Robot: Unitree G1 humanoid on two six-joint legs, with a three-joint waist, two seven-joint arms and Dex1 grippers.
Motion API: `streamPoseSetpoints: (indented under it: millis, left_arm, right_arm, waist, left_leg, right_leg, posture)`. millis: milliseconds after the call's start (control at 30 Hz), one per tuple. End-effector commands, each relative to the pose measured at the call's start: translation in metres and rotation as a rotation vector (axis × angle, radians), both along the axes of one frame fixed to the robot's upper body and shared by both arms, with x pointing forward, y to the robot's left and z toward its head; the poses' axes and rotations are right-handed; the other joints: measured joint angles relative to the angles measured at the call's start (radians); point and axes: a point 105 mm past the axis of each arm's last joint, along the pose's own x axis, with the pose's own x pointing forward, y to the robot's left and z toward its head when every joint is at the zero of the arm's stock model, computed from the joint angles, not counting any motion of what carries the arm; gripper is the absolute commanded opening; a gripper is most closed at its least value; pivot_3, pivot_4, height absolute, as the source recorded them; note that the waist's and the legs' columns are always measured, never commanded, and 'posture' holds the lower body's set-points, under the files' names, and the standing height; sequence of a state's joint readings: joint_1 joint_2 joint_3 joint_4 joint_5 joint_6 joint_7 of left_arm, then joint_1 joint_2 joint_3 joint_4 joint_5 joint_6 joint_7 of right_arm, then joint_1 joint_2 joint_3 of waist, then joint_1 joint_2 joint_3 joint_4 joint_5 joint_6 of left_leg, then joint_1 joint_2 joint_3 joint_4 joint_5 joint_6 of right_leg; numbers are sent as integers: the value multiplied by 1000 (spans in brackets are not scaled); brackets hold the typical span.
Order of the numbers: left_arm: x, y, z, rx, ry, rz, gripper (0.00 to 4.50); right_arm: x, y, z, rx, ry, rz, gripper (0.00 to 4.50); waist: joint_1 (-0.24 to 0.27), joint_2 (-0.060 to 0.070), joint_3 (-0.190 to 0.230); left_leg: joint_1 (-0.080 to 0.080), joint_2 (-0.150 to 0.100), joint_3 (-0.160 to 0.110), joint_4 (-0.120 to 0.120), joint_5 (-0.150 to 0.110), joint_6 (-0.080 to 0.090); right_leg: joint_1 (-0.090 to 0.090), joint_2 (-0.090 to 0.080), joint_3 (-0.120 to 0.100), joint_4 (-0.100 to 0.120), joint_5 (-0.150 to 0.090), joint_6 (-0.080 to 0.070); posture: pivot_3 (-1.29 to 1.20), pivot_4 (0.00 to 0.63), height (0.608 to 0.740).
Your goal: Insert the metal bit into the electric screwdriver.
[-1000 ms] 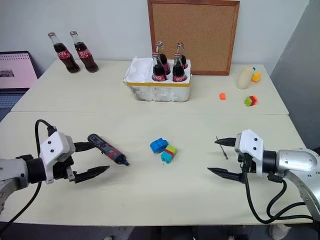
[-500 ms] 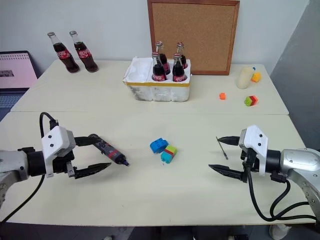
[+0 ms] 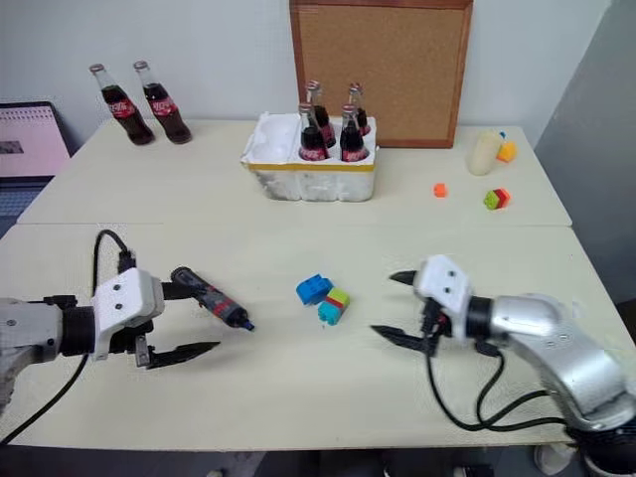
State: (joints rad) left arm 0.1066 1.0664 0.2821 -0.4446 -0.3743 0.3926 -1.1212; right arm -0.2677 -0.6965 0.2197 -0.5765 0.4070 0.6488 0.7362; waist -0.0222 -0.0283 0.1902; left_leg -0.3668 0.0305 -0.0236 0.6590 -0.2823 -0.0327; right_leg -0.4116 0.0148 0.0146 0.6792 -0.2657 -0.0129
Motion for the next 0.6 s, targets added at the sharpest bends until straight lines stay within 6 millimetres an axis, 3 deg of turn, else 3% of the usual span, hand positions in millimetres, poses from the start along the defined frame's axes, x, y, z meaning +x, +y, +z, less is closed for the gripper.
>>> streamPoseSetpoints:
  millis: [33,267,533,600]
  left_arm:
    - [-2,-13,1,-7,-17,-45,4431]
    - [-8,-34,-4,-53,6,-103,4431]
    - [-7,-37,-12,-60,15,-115,4431]
    - [-7,-37,-14,-75,18,-116,4500]
  right_arm:
    - [11,19,-14,-14,-15,-10,4500]
    - [31,55,-36,5,8,-32,4500]
    - [39,78,-47,15,23,-26,4500]
    - [40,78,-46,17,18,-27,4138]
  waist:
    - [-2,0,0]
    - [-7,-1,0]
    - [-8,-1,0]
    - [-8,-1,0]
  left_leg:
    - [0,0,0,0,0,0]
    - [0,0,0,0,0,0]
    - [0,0,0,0,0,0]
    - [0,0,0,0,0,0]
  right_leg:
    - [0,0,0,0,0,0]
    - [0,0,0,1,0,0]
    - [0,0,1,1,0,0]
    - [0,0,0,1,0,0]
  posture:
    - [0,150,740]
    - [0,150,740]
    - [0,150,740]
    - [0,150,740]
